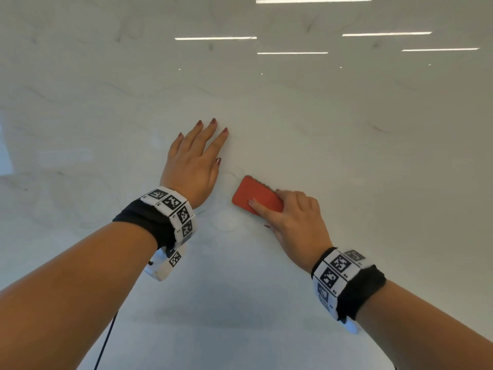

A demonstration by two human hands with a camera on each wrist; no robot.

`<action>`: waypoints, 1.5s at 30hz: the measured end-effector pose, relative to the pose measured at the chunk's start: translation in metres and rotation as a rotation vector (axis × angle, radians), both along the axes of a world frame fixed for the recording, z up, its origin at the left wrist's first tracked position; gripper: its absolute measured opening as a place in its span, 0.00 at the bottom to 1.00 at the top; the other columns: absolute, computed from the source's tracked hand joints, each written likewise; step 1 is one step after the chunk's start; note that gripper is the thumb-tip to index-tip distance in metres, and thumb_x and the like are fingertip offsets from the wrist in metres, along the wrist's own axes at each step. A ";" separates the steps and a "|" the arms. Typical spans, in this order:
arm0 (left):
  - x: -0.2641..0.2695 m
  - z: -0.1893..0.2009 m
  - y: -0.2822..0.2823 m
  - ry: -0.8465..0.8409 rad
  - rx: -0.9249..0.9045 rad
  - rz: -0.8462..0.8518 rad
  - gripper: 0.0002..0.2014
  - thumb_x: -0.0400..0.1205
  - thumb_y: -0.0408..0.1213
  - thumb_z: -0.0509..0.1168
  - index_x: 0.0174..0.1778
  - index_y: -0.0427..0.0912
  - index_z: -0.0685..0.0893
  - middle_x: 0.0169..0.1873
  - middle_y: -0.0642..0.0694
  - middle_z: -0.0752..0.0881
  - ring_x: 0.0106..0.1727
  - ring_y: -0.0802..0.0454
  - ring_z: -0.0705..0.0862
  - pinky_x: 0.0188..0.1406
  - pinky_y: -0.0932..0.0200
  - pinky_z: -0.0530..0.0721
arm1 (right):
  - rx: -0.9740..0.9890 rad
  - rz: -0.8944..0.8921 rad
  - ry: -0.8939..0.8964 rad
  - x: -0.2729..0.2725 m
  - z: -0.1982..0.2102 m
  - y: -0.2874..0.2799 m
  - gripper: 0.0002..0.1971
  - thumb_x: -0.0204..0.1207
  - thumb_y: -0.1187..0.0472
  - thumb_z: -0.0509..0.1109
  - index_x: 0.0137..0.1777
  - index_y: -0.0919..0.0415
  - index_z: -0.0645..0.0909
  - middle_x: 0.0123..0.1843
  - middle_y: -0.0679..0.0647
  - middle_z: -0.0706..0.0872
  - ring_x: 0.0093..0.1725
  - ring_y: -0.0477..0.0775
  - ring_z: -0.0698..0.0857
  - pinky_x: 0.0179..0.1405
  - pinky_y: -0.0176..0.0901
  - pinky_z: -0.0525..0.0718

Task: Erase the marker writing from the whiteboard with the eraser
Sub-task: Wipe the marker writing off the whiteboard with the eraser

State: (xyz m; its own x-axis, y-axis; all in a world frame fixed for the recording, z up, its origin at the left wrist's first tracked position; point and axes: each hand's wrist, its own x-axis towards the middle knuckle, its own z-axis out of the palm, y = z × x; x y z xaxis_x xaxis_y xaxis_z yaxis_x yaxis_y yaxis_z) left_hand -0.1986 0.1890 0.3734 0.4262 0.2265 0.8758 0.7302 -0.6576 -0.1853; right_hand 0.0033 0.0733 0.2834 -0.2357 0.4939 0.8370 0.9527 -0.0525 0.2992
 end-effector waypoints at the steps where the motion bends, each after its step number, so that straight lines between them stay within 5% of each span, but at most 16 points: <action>1: 0.000 0.000 0.001 0.002 0.001 -0.005 0.26 0.85 0.39 0.54 0.81 0.50 0.59 0.81 0.47 0.59 0.82 0.45 0.56 0.78 0.42 0.55 | -0.040 0.007 -0.046 -0.002 -0.009 0.000 0.33 0.68 0.58 0.78 0.73 0.40 0.74 0.60 0.62 0.80 0.50 0.63 0.78 0.47 0.54 0.73; 6: -0.001 -0.001 0.005 0.002 0.003 -0.023 0.26 0.86 0.39 0.53 0.82 0.50 0.58 0.82 0.48 0.58 0.82 0.46 0.54 0.79 0.43 0.53 | -0.256 0.037 -0.302 -0.003 -0.044 -0.001 0.35 0.64 0.63 0.73 0.72 0.39 0.74 0.63 0.61 0.79 0.54 0.63 0.79 0.51 0.55 0.73; 10: -0.001 -0.003 0.009 0.008 0.028 -0.030 0.27 0.85 0.38 0.54 0.82 0.50 0.58 0.82 0.48 0.58 0.82 0.46 0.54 0.79 0.44 0.52 | -0.309 0.043 -0.466 0.004 -0.031 -0.002 0.28 0.71 0.62 0.64 0.70 0.38 0.75 0.65 0.58 0.80 0.58 0.61 0.79 0.56 0.54 0.69; 12: -0.001 -0.003 0.012 0.004 0.035 -0.037 0.27 0.85 0.38 0.55 0.82 0.50 0.58 0.81 0.48 0.59 0.82 0.46 0.55 0.79 0.44 0.53 | -0.233 0.031 -0.395 0.006 -0.015 0.000 0.29 0.72 0.62 0.60 0.72 0.38 0.74 0.67 0.60 0.79 0.59 0.62 0.78 0.55 0.56 0.69; 18: -0.003 -0.003 0.014 -0.014 0.074 -0.072 0.28 0.83 0.35 0.57 0.81 0.51 0.62 0.80 0.49 0.63 0.81 0.47 0.58 0.78 0.46 0.54 | 0.085 -0.038 0.007 -0.008 0.037 0.008 0.26 0.74 0.56 0.73 0.72 0.40 0.76 0.62 0.62 0.80 0.55 0.66 0.78 0.50 0.57 0.74; 23: -0.005 -0.002 0.017 -0.011 0.076 -0.080 0.27 0.83 0.36 0.54 0.80 0.52 0.62 0.80 0.50 0.63 0.81 0.47 0.59 0.77 0.47 0.55 | 0.150 -0.061 0.194 -0.029 0.035 0.017 0.29 0.72 0.56 0.74 0.73 0.43 0.74 0.60 0.64 0.79 0.54 0.67 0.78 0.48 0.57 0.75; 30: -0.005 -0.001 0.018 -0.019 0.080 -0.101 0.28 0.82 0.35 0.55 0.80 0.52 0.63 0.79 0.50 0.64 0.80 0.47 0.60 0.77 0.47 0.56 | -0.021 -0.015 -0.109 -0.034 -0.006 0.022 0.35 0.69 0.61 0.75 0.76 0.42 0.70 0.61 0.63 0.79 0.52 0.64 0.77 0.46 0.54 0.71; 35: -0.007 -0.002 0.017 0.003 0.064 -0.085 0.27 0.83 0.36 0.54 0.81 0.52 0.61 0.80 0.50 0.62 0.81 0.47 0.59 0.77 0.48 0.54 | -0.273 -0.010 -0.351 -0.033 -0.038 0.012 0.32 0.69 0.63 0.60 0.76 0.42 0.69 0.63 0.61 0.78 0.56 0.63 0.77 0.50 0.55 0.73; 38: -0.009 -0.001 0.017 0.017 0.067 -0.084 0.27 0.84 0.36 0.54 0.81 0.52 0.60 0.80 0.50 0.62 0.81 0.47 0.58 0.77 0.48 0.54 | -0.319 0.007 -0.437 -0.026 -0.034 0.009 0.30 0.70 0.62 0.61 0.73 0.40 0.72 0.66 0.60 0.78 0.59 0.62 0.77 0.56 0.55 0.69; 45: -0.009 -0.001 0.019 0.017 0.072 -0.100 0.27 0.83 0.36 0.54 0.80 0.51 0.62 0.80 0.49 0.63 0.80 0.47 0.59 0.77 0.47 0.56 | -0.093 -0.007 -0.212 -0.019 -0.001 0.013 0.34 0.68 0.65 0.70 0.74 0.39 0.72 0.67 0.60 0.78 0.59 0.63 0.76 0.53 0.56 0.68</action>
State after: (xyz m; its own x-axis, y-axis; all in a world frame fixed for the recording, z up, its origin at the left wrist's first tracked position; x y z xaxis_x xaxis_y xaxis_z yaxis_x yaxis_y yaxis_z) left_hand -0.2074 0.2078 0.3728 0.4586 0.1184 0.8807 0.6578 -0.7116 -0.2469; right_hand -0.0152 0.0864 0.2822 -0.3977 0.5686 0.7201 0.8677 -0.0220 0.4966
